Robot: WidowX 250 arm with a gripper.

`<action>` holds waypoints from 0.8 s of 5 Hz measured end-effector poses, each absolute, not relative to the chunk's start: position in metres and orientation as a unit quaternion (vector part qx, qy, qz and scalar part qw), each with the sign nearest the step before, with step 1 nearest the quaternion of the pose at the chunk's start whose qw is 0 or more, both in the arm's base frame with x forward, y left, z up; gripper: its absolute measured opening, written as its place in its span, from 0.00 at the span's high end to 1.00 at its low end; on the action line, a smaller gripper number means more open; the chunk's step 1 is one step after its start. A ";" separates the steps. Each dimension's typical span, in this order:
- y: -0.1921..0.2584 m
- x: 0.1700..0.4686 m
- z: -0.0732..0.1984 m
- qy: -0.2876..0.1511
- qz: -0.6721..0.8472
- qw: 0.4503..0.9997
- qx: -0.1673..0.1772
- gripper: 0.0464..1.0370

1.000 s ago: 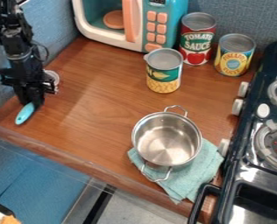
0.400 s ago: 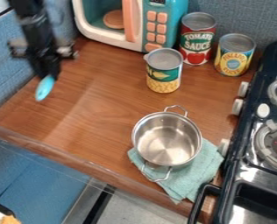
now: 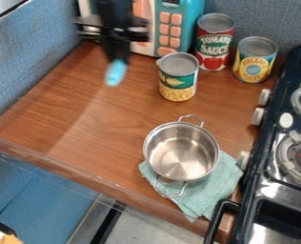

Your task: Put the spoon to the middle right side of the can

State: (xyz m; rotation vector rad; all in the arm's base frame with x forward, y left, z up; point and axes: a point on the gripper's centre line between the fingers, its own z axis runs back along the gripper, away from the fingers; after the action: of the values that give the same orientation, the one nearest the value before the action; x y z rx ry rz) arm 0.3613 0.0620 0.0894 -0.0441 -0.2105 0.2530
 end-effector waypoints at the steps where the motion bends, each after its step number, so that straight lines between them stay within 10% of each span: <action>1: 0.014 0.393 0.085 -0.104 0.078 0.991 -0.033 0.83; 4: -0.042 0.438 0.048 -0.069 -0.002 0.996 -0.049 0.83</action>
State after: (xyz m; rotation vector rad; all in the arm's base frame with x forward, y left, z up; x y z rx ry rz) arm 0.4381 -0.0418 0.0480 -0.0983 -0.1386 -0.0032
